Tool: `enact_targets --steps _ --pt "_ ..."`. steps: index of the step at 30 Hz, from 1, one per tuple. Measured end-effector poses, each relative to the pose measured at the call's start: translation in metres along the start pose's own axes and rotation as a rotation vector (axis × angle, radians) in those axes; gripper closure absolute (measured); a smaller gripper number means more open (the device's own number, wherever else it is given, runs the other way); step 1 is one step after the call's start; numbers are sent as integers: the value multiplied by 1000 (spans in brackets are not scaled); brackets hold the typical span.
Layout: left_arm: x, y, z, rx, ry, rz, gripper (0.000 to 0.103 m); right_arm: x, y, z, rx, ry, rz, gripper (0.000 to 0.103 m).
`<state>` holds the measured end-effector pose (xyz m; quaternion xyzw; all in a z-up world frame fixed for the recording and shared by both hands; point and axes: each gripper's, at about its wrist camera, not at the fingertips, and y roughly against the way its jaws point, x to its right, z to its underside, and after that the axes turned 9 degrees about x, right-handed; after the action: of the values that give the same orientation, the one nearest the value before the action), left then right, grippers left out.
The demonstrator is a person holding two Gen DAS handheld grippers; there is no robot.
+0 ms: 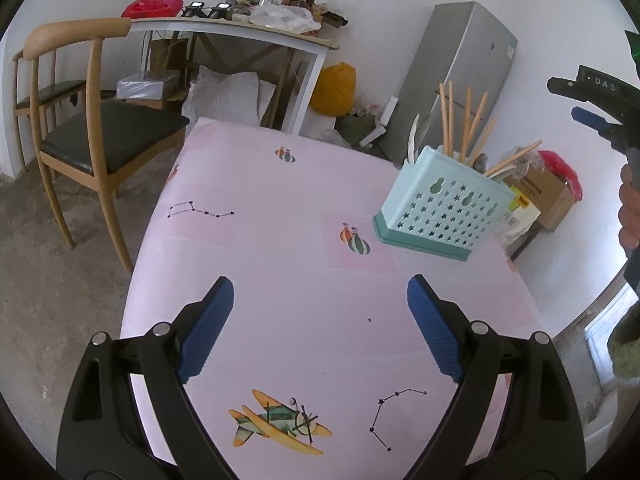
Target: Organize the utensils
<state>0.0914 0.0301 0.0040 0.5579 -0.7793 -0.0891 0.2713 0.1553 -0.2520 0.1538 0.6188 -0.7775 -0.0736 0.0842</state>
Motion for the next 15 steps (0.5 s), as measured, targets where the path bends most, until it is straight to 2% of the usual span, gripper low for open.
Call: enact_targets --steps 5,9,15 --pt "-7 7 -3 9 22 10 18 -19 10 -3 21 -26 -37 26" --pt "-12 7 -3 8 25 4 17 -34 7 -1 10 -44 -76 24" --pt "-22 -1 -2 -12 51 -20 17 -41 1 0 -9 -37 -86 24"
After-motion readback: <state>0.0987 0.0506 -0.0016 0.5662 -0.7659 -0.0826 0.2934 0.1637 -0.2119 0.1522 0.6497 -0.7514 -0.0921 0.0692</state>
